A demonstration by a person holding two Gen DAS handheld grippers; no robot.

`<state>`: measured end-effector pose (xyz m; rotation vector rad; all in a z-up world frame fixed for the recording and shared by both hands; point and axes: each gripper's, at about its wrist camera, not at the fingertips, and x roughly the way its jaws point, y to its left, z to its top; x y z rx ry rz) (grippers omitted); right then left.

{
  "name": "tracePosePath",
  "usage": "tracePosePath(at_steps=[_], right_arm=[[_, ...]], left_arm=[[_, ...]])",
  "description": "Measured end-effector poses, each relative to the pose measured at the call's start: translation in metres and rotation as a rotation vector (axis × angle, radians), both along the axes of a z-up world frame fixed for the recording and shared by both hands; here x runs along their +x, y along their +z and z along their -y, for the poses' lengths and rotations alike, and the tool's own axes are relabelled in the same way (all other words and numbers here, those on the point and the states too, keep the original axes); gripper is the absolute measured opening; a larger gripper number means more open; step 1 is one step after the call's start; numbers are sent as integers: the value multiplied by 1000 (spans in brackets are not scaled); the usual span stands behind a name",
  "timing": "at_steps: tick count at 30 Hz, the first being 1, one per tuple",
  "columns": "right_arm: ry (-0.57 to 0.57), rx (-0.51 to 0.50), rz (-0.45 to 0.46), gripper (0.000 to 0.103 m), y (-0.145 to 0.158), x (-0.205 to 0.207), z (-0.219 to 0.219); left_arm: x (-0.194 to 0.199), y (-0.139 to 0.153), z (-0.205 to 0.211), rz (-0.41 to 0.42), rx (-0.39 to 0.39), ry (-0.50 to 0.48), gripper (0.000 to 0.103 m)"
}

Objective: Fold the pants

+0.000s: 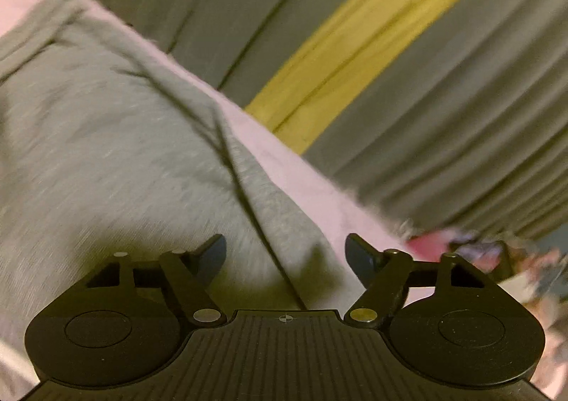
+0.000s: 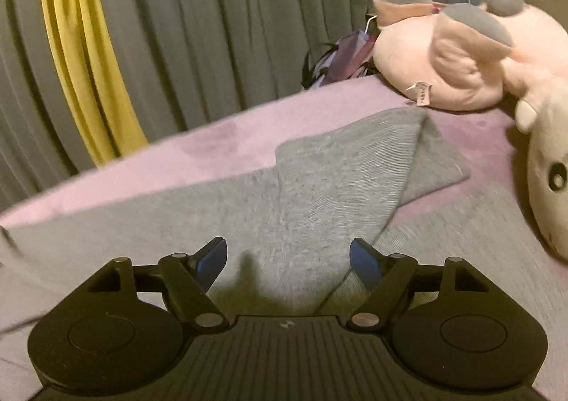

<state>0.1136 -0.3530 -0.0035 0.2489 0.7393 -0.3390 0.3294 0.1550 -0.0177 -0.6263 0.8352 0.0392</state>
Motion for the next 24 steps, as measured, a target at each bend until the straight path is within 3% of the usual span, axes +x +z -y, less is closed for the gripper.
tracePosePath(at_steps=[2,3,4,5,8,9,10,13,15,19,21,24], right_arm=[[-24,-33,-39,77,-10,10,2],[-25,-24,-42,76,-14,12,3],[-34,-20,-41,69,-16,14,5],[-41,-19,-29,50,-16,14,9],[-56,-17,0,10,-13,11,16],[-61,15,12,10,-11,10,23],[-66,52,21,8,-11,10,31],[-105,141,136,7,13,-7,52],[-147,195,231,7,39,-35,67],[-197,274,373,2,80,-111,94],[-214,299,403,3,87,-150,105],[-245,281,328,3,73,-183,110]], left_arm=[[24,-12,7,-82,60,-16,66],[28,-14,8,-87,68,-8,65],[31,-14,8,-74,58,4,62],[33,-12,7,-68,38,15,56],[37,-13,-3,-77,-119,-4,15],[35,-14,-8,-85,-171,-2,7],[28,-11,-12,-72,-198,11,7],[-12,26,-13,40,-139,-46,7],[-54,54,-13,135,-102,-97,7],[-169,95,-13,235,-74,-151,7],[-222,91,-12,217,-87,-154,7],[-273,53,-5,80,-61,-140,8]])
